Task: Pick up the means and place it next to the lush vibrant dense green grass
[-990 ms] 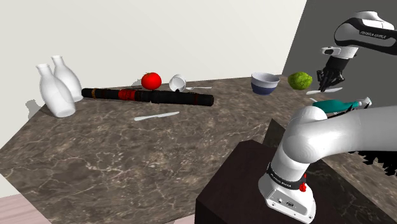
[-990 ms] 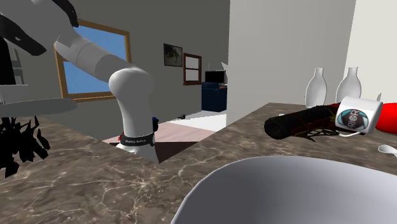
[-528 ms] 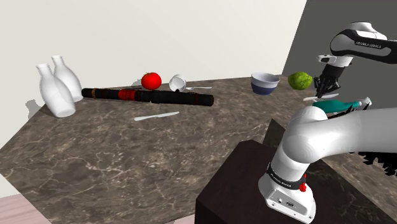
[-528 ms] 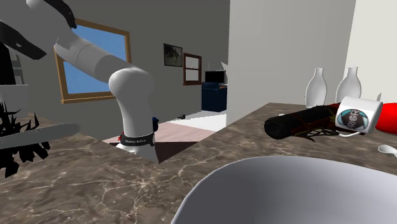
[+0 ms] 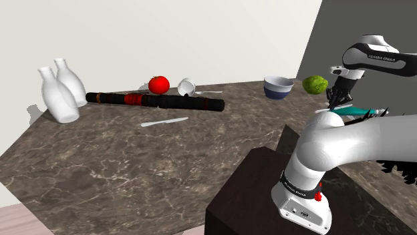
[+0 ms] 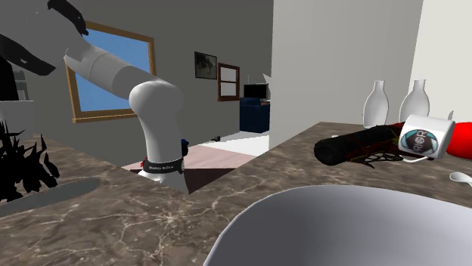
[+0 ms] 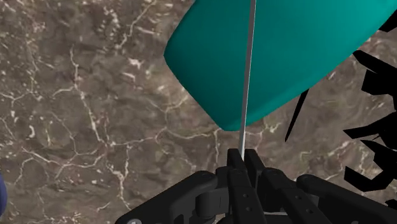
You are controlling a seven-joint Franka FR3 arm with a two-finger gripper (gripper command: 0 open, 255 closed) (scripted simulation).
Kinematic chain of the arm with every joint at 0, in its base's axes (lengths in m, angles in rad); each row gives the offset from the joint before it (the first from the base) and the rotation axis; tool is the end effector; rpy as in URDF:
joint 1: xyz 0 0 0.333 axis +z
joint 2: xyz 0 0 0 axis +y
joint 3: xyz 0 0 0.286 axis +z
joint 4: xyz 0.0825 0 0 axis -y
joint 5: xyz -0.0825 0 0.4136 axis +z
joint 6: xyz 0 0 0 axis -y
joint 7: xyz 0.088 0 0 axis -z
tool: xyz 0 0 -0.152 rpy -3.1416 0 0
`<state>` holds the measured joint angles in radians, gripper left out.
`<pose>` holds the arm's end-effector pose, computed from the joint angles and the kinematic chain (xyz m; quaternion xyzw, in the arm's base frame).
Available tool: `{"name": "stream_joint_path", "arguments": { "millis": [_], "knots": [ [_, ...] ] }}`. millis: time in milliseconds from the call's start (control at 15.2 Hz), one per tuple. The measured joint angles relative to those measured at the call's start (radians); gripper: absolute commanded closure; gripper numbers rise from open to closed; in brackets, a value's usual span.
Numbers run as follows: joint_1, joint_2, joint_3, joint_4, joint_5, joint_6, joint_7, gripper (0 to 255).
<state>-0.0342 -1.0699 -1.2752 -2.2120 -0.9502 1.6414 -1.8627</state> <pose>0.0164 -0.5057 0.3488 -0.8897 -0.4558 -0.0238 0.0105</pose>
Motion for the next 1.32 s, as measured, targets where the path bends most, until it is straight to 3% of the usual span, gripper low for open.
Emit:
{"name": "stream_joint_path", "arguments": {
  "millis": [462, 924, 990, 1320],
  "knots": [
    [0.006, -0.014, -0.066, -0.041, -0.052, 0.058, 0.012, 255],
    [0.004, -0.017, -0.074, -0.049, -0.063, 0.069, 0.017, 255],
    [0.004, -0.018, -0.075, -0.05, -0.064, 0.07, 0.016, 0],
    [0.006, -0.018, -0.081, -0.052, -0.065, 0.07, 0.016, 0]
  ]
}}
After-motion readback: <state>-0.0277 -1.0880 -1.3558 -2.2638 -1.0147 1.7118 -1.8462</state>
